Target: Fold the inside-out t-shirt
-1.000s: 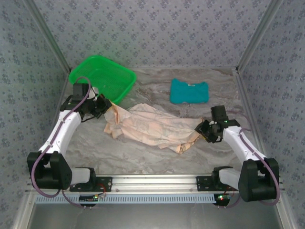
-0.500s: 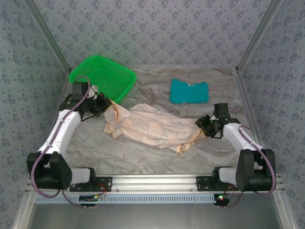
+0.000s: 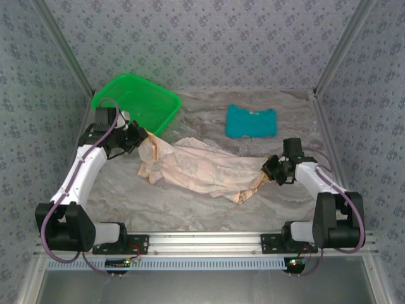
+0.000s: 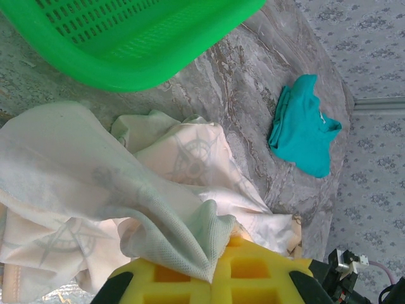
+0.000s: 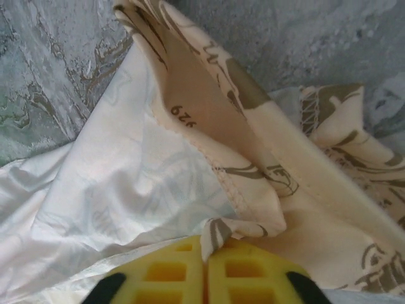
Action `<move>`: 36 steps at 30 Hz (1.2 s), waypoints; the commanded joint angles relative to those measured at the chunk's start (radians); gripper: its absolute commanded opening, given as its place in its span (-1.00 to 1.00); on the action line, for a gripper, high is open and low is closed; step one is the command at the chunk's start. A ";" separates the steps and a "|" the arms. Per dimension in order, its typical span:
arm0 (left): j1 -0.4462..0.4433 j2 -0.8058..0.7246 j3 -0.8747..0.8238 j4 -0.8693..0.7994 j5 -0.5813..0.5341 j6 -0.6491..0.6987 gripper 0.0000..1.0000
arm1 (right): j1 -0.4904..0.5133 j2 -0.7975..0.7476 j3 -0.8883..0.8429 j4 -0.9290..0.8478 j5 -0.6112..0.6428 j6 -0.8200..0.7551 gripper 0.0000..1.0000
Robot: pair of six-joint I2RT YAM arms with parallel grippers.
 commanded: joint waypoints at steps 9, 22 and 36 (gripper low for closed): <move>0.021 -0.037 0.347 -0.046 0.006 0.052 -1.00 | -0.058 -0.246 0.342 -0.057 0.143 -0.276 -1.00; 0.000 -0.134 0.852 -0.043 -0.075 0.248 -1.00 | -0.021 -0.356 1.028 -0.330 0.063 -0.466 -1.00; -0.006 0.062 1.252 -0.067 -0.090 0.217 -1.00 | 0.026 -0.354 1.092 -0.455 0.100 -0.271 -1.00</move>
